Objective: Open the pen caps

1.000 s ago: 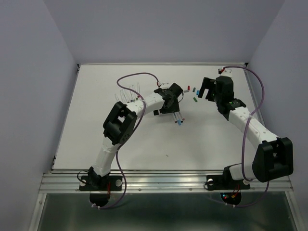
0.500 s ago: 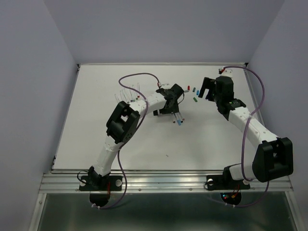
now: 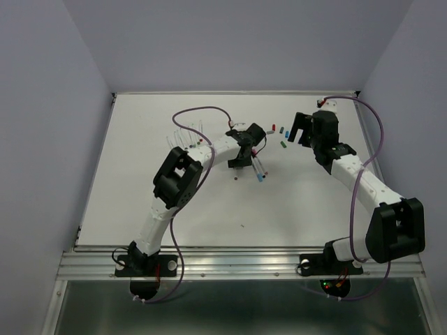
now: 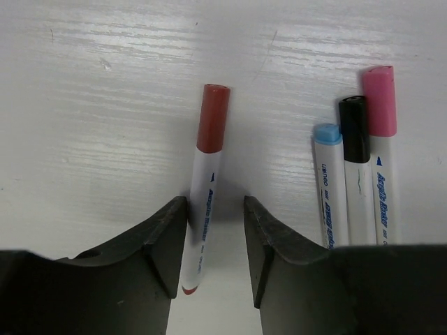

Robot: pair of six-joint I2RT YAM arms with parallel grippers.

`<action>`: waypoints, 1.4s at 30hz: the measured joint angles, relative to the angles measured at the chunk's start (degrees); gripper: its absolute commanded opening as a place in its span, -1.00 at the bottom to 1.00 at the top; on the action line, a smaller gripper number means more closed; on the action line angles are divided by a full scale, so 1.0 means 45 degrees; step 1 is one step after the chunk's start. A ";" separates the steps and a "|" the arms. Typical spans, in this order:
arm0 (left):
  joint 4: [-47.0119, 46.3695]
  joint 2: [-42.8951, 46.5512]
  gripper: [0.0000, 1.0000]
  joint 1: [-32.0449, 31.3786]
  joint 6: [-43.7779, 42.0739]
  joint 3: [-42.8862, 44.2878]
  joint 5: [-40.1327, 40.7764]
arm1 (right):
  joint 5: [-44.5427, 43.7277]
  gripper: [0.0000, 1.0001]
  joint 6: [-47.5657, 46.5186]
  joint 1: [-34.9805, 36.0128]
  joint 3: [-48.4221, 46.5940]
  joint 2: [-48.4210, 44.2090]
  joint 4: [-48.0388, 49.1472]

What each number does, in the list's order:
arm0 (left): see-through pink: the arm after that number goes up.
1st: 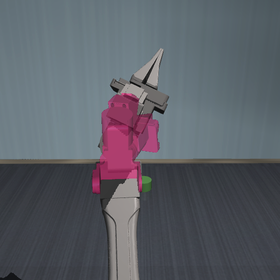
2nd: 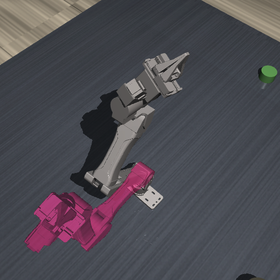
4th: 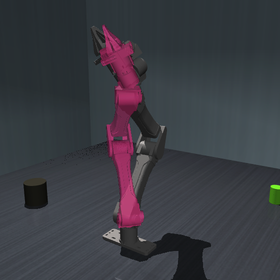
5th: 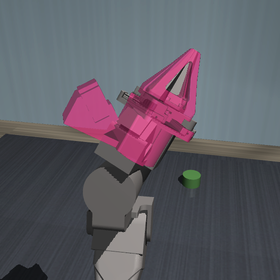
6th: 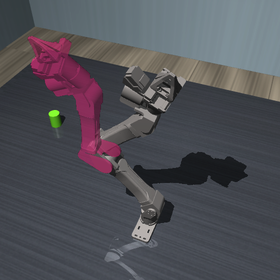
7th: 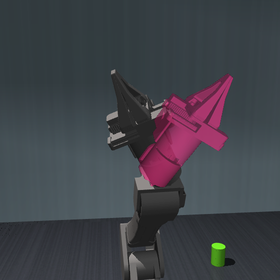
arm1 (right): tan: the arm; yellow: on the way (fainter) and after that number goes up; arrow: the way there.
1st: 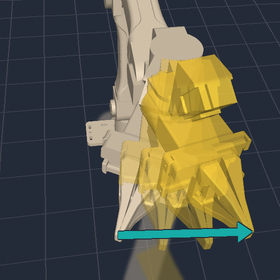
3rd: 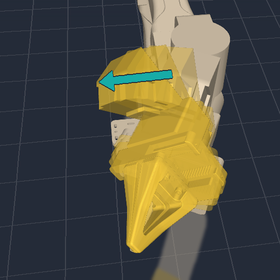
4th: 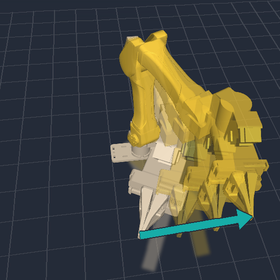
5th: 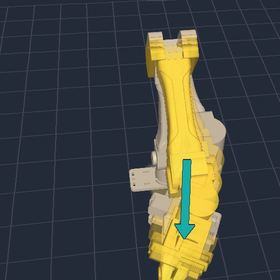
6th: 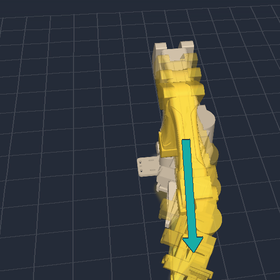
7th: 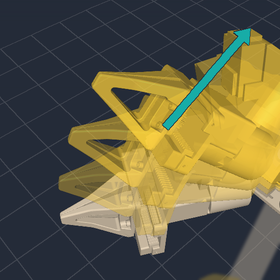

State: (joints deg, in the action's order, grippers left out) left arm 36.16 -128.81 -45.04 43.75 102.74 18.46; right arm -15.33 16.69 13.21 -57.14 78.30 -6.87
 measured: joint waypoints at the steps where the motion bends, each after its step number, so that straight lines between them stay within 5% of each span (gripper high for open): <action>1: -0.0083 0.0058 -0.23 0.0005 -0.0024 -0.0102 -0.0010 | -0.0024 1.00 0.0000 0.0000 0.0000 0.0000 0.0005; 8: -0.1015 0.0636 -1.00 0.0034 -0.0345 -0.1137 -0.0301 | -0.0078 1.00 0.0005 0.0000 0.0000 0.0000 0.0005; 18: -0.3283 0.2501 -1.00 0.0855 -0.1535 -0.4080 -0.1151 | 0.1044 1.00 0.0005 0.0000 0.0000 -0.0189 0.0010; 30: -1.0205 1.0355 -1.00 0.1248 -0.4847 -0.9180 -0.4935 | 0.9967 1.00 0.1763 0.0005 0.0000 -0.0209 0.3167; 42: -1.2007 1.1021 -1.00 0.1282 -0.5207 -1.0244 -0.7213 | 1.3891 0.99 0.4507 0.0272 -0.0078 0.0816 0.7339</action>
State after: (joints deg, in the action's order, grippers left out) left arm -17.87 -79.22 -39.27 20.32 56.64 -14.00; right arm 47.18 36.97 14.44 -57.49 81.97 26.15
